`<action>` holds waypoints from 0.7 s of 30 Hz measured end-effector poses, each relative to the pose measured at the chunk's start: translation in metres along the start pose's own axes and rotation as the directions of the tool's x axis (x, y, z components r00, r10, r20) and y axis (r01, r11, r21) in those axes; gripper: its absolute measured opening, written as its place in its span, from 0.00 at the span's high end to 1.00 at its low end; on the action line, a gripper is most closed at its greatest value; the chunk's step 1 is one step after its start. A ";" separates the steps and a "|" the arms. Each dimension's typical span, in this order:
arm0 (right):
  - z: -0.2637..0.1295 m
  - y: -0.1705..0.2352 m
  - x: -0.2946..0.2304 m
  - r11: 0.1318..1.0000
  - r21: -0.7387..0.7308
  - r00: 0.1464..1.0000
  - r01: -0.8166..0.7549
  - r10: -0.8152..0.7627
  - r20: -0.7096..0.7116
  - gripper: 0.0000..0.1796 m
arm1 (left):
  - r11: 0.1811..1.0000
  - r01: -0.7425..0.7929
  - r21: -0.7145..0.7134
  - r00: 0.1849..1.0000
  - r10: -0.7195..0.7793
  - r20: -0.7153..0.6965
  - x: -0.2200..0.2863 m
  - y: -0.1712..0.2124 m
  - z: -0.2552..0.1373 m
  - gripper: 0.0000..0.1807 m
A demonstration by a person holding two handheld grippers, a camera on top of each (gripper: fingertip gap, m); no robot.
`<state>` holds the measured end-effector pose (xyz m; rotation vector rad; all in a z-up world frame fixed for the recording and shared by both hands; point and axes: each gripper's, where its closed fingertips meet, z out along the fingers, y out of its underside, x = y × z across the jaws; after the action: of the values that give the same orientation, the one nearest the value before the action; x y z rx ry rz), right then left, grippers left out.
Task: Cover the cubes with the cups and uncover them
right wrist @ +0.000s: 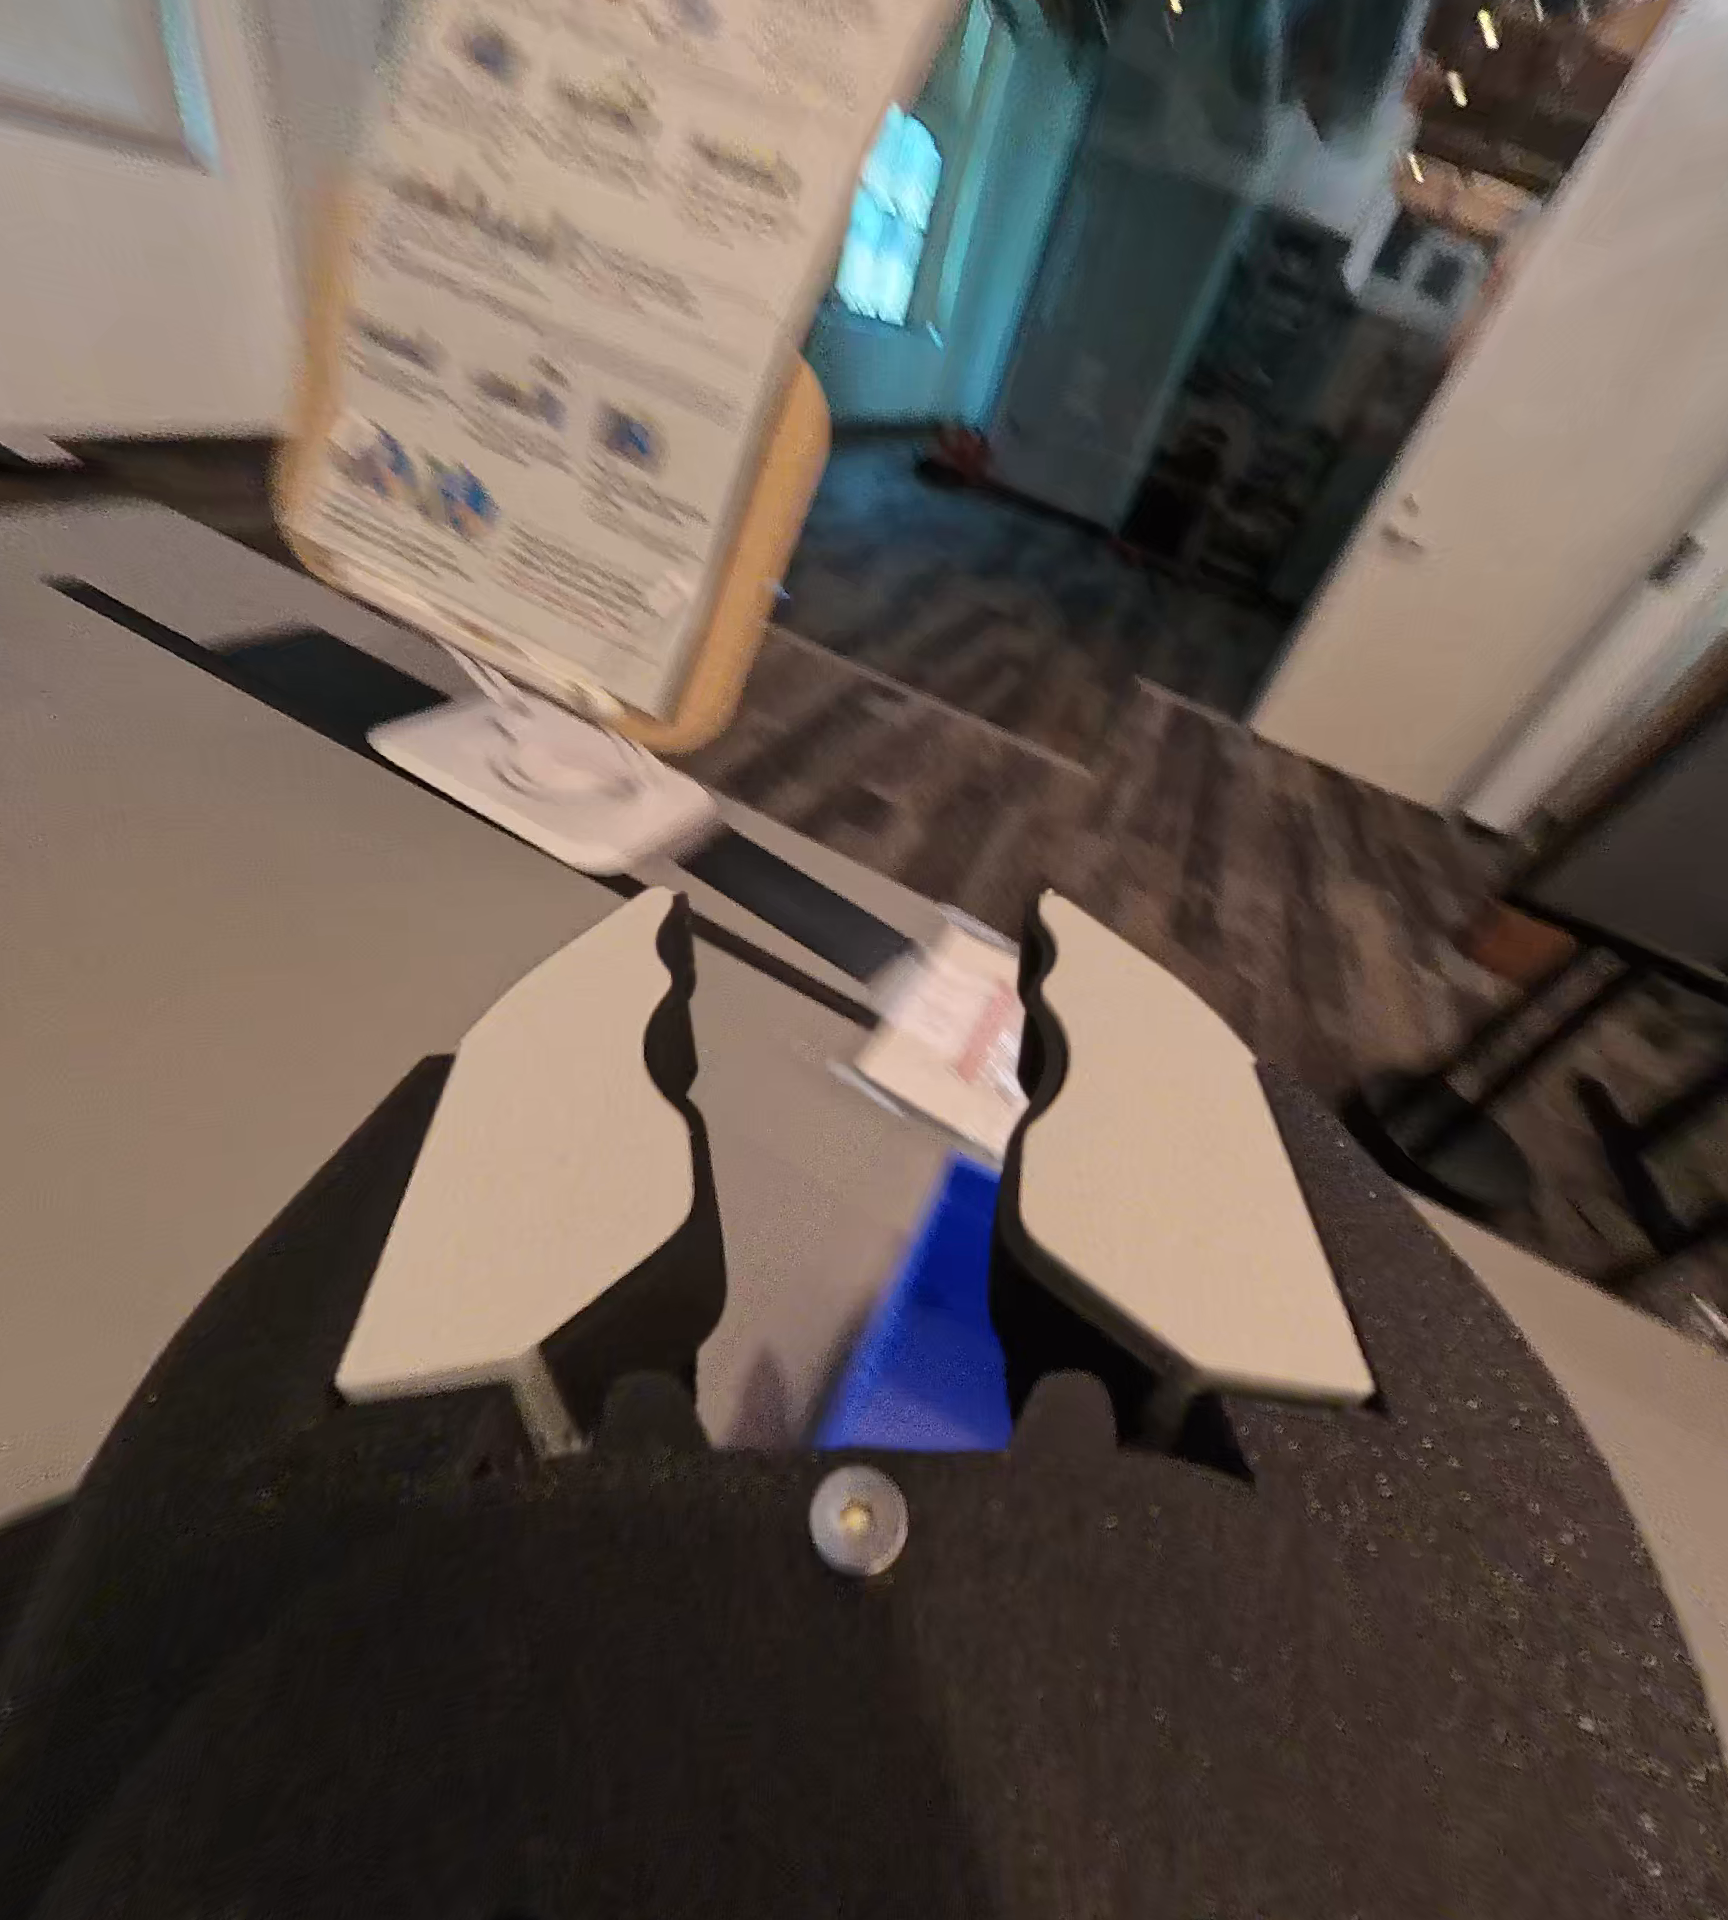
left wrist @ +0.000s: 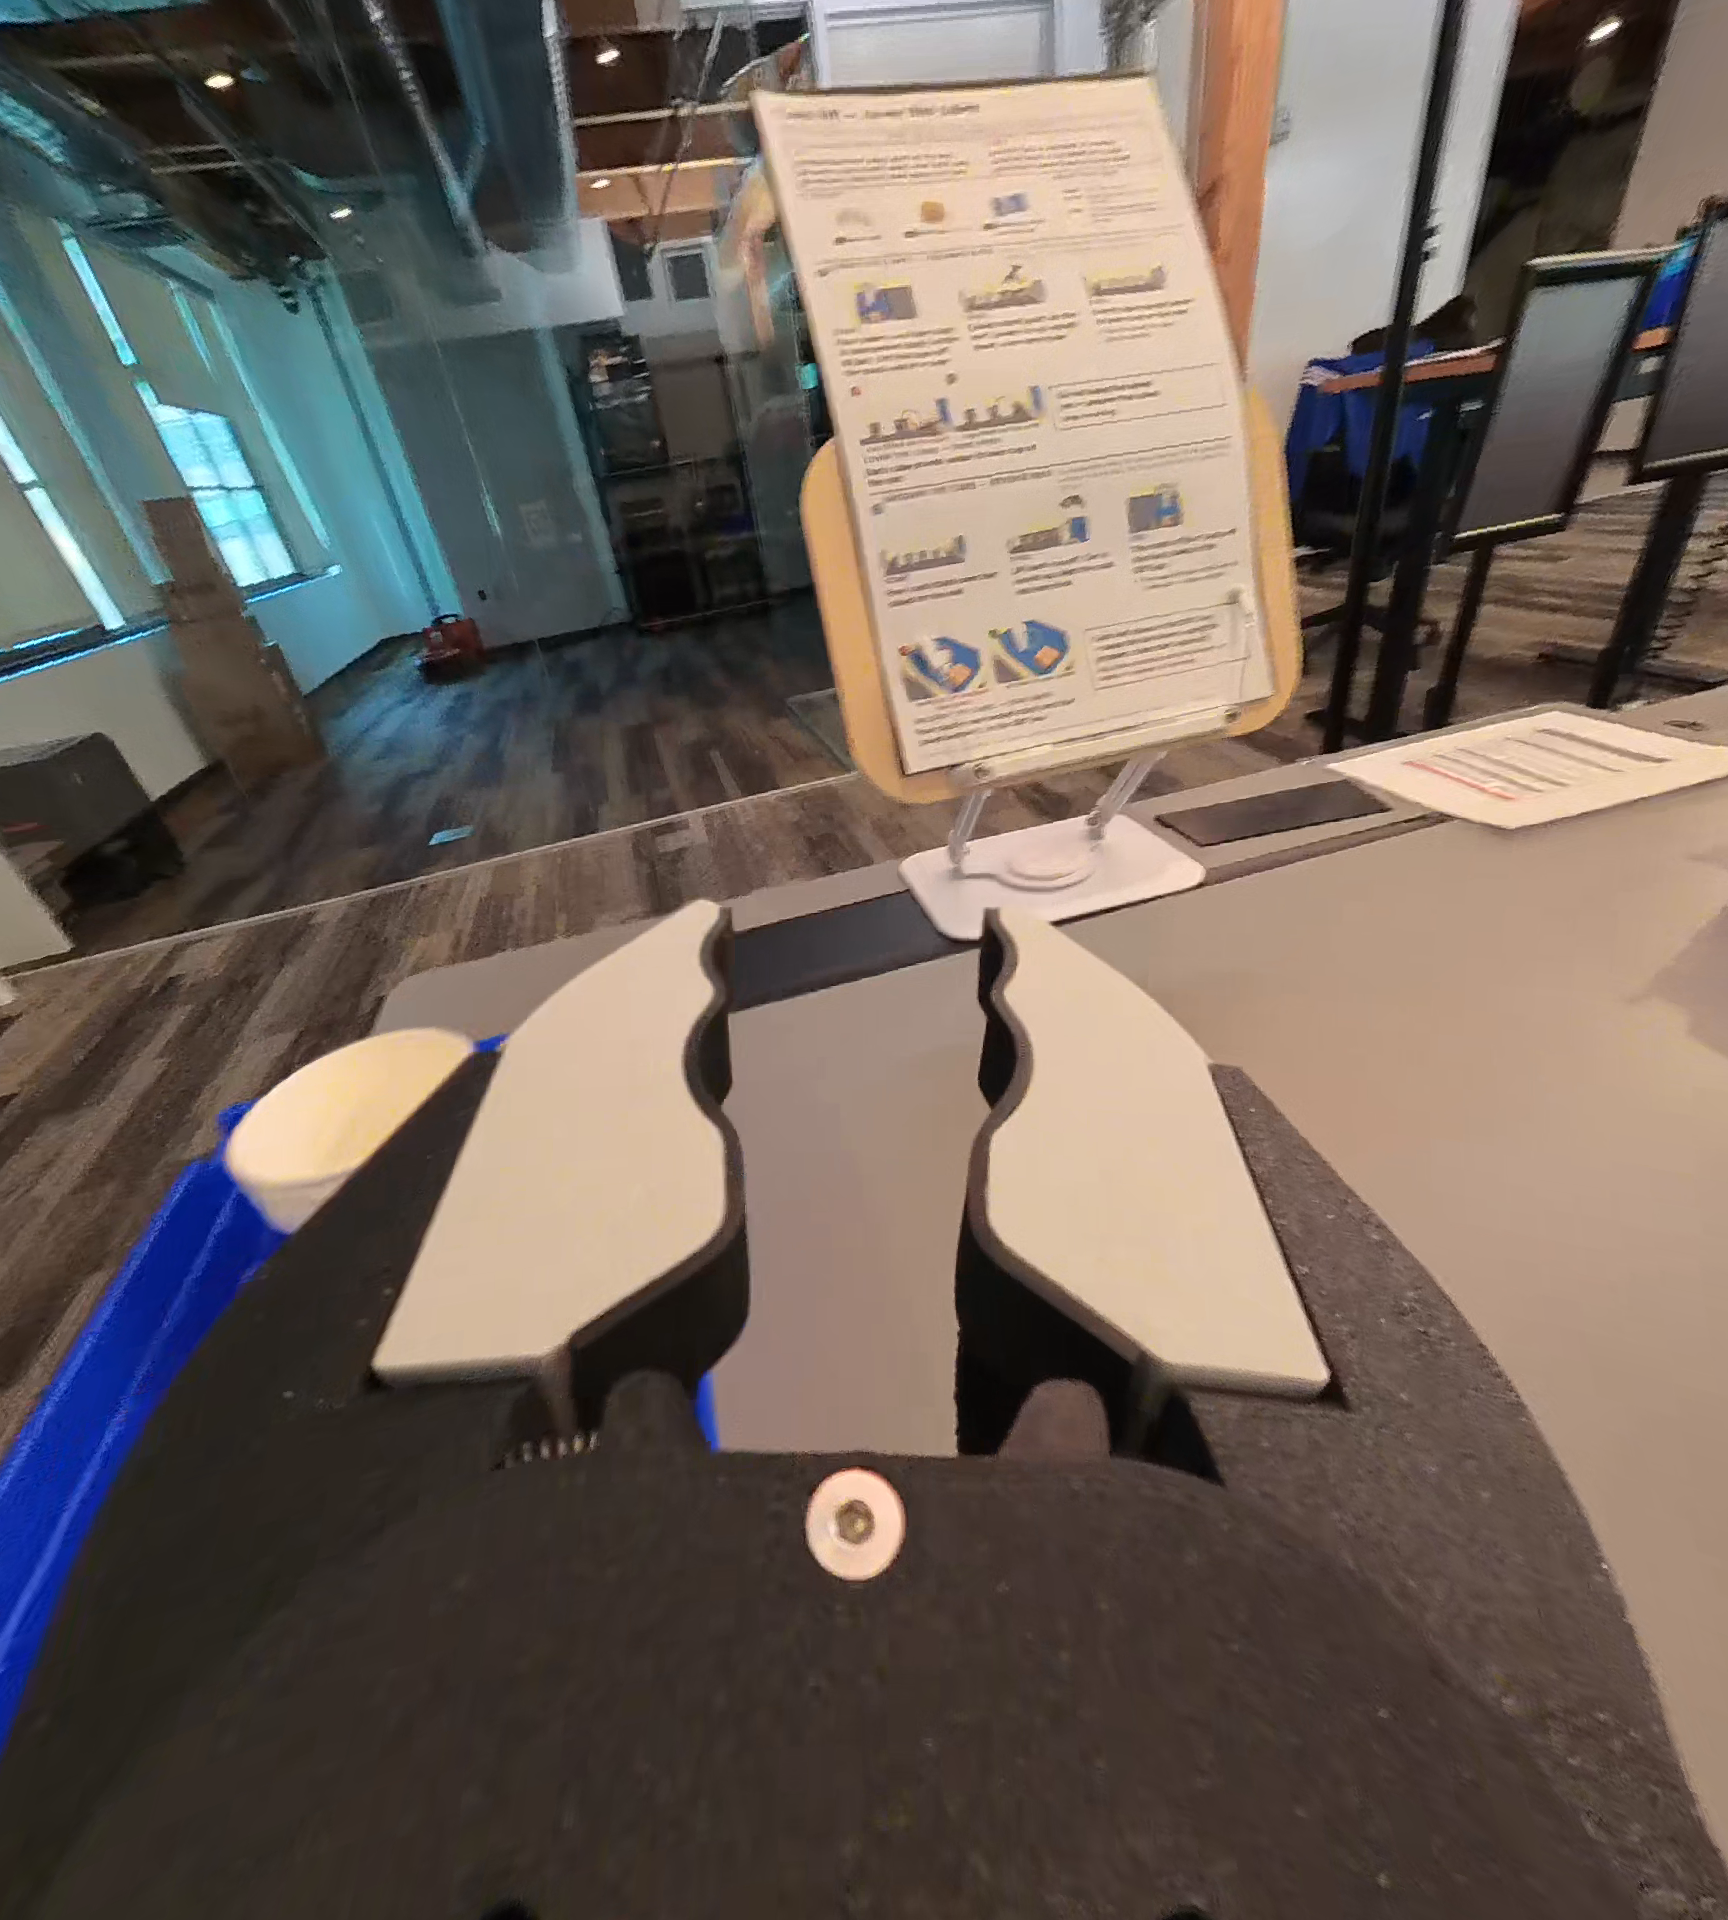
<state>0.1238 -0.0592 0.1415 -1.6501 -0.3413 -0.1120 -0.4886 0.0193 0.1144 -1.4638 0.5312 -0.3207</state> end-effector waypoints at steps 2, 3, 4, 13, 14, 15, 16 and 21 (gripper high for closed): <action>0.012 -0.025 -0.043 0.992 0.123 0.994 -0.017 0.003 0.111 0.70 | 1.000 -0.020 0.019 0.999 0.021 -0.040 0.016 -0.006 0.018 0.78; 0.017 -0.037 -0.063 0.986 0.167 0.986 -0.027 -0.002 0.168 0.71 | 0.999 -0.036 0.023 0.997 0.038 -0.064 0.025 -0.008 0.028 0.79; 0.022 -0.049 -0.083 0.978 0.207 0.974 -0.033 -0.014 0.224 0.72 | 0.998 -0.054 0.027 0.994 0.056 -0.091 0.035 -0.012 0.039 0.80; 0.063 -0.122 -0.197 0.925 0.373 0.876 0.069 -0.236 0.421 1.00 | 0.988 -0.054 0.146 0.921 0.106 -0.375 0.149 -0.059 0.123 0.96; 0.069 -0.123 -0.204 0.929 0.365 0.862 0.068 -0.239 0.448 1.00 | 0.987 -0.041 0.155 0.911 0.101 -0.400 0.160 -0.061 0.130 0.98; 0.075 -0.123 -0.210 0.936 0.347 0.849 0.062 -0.232 0.475 1.00 | 0.986 -0.032 0.163 0.901 0.099 -0.422 0.169 -0.062 0.136 1.00; 0.081 -0.122 -0.215 0.943 0.329 0.839 0.051 -0.219 0.497 1.00 | 0.986 -0.029 0.165 0.891 0.100 -0.442 0.178 -0.062 0.143 1.00; 0.113 -0.119 -0.220 0.947 0.302 0.800 -0.107 -0.098 0.592 1.00 | 0.986 -0.051 0.159 0.840 0.128 -0.528 0.202 -0.062 0.173 1.00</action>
<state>-0.1341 0.0268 0.1821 -1.3206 -0.7991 0.4706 -0.2208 0.0569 0.1501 -1.1984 1.0077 -0.6915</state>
